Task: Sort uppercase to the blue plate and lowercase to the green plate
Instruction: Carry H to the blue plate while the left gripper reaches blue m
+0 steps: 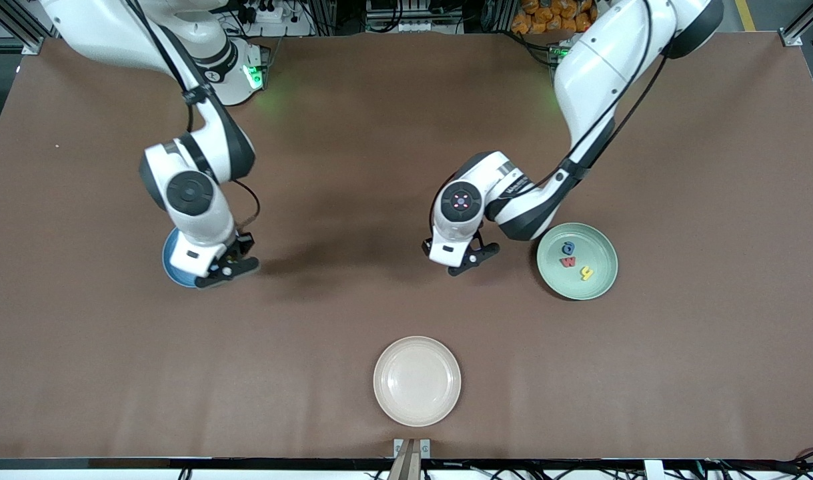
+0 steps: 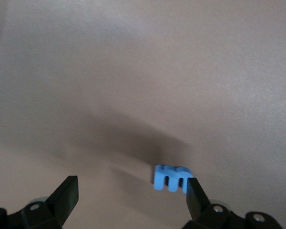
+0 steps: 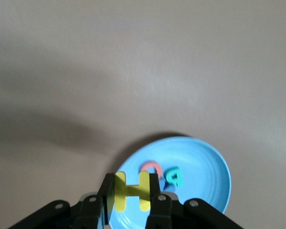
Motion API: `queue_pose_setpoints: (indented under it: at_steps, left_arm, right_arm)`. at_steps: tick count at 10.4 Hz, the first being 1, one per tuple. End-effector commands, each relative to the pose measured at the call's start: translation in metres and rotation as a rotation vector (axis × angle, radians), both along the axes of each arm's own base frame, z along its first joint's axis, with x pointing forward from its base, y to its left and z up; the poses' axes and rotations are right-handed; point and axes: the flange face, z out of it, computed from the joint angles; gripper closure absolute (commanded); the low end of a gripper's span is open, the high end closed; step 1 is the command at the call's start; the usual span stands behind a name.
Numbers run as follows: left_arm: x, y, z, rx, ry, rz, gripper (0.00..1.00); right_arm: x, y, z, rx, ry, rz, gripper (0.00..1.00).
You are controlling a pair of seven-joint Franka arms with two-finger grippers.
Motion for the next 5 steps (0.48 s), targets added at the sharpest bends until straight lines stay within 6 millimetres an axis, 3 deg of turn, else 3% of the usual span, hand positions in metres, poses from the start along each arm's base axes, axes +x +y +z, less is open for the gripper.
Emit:
queue_pose_setpoints:
  at_steps: [1,3,5]
  left_arm:
    - [0.005,-0.012,-0.005,-0.019,-0.017,0.029,0.00]
    - [0.003,-0.016,-0.011,-0.036,-0.028,0.022,0.00]
    - [-0.002,-0.023,-0.021,-0.052,-0.037,0.005,0.00]
  right_arm:
    - [-0.026,-0.063,0.001,0.105,-0.001,-0.016,0.78]
    - [-0.033,-0.109,-0.014,0.171,-0.035,-0.114,0.78]
    - [-0.039,-0.120,-0.026,0.204,-0.071,-0.168,0.78]
